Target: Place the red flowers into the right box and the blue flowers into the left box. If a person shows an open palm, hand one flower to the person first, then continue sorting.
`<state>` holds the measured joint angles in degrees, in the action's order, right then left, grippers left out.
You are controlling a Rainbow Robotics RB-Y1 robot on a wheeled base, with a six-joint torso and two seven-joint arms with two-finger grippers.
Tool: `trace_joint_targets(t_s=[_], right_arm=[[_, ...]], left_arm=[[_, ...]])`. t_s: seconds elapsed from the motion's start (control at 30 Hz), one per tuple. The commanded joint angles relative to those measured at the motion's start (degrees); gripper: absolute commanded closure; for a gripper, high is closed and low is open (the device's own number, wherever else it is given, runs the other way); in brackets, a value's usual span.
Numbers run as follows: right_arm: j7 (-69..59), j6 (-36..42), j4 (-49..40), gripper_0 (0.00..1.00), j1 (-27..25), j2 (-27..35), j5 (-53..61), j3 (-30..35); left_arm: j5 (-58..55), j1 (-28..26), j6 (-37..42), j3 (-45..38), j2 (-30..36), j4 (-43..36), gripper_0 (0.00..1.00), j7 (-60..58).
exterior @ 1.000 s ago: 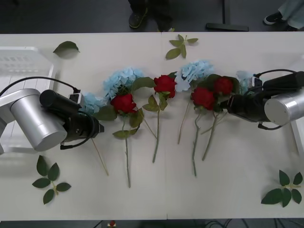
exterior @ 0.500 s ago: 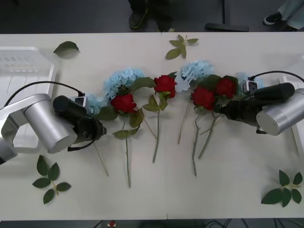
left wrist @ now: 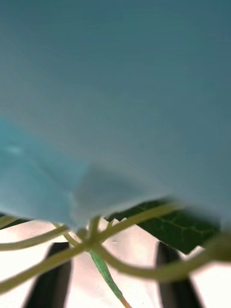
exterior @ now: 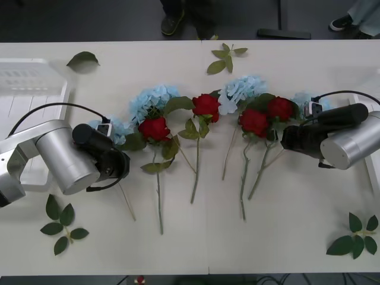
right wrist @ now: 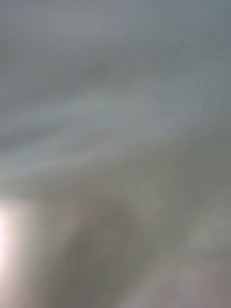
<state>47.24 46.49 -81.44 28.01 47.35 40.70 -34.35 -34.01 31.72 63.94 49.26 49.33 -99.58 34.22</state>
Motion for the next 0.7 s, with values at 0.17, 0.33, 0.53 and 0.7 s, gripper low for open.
trace_joint_targets(t_s=[0.17, 0.33, 0.53, 0.7], right_arm=[[-1.72, 0.09, -0.38, 1.00, 0.37, -1.29, -0.01, -0.72], [-1.89, 0.09, -0.47, 1.00, 0.46, -1.29, 0.61, -0.19], [-1.54, 1.94, -2.58, 1.00, 0.46, -0.77, 3.24, 3.15], [-0.57, 9.23, -7.68, 1.00, 0.37, 1.17, 8.25, 8.68]], left_arm=[[-0.09, 1.51, 0.31, -1.19, 0.41, -0.17, 1.00, 0.32], [-0.17, 2.38, 1.10, -1.19, 0.41, -0.17, 1.00, 0.41], [-0.26, 4.23, 4.00, -1.28, 0.41, -0.26, 1.00, 0.59], [0.88, 5.20, 8.39, -4.97, 0.68, -1.05, 1.00, 2.61]])
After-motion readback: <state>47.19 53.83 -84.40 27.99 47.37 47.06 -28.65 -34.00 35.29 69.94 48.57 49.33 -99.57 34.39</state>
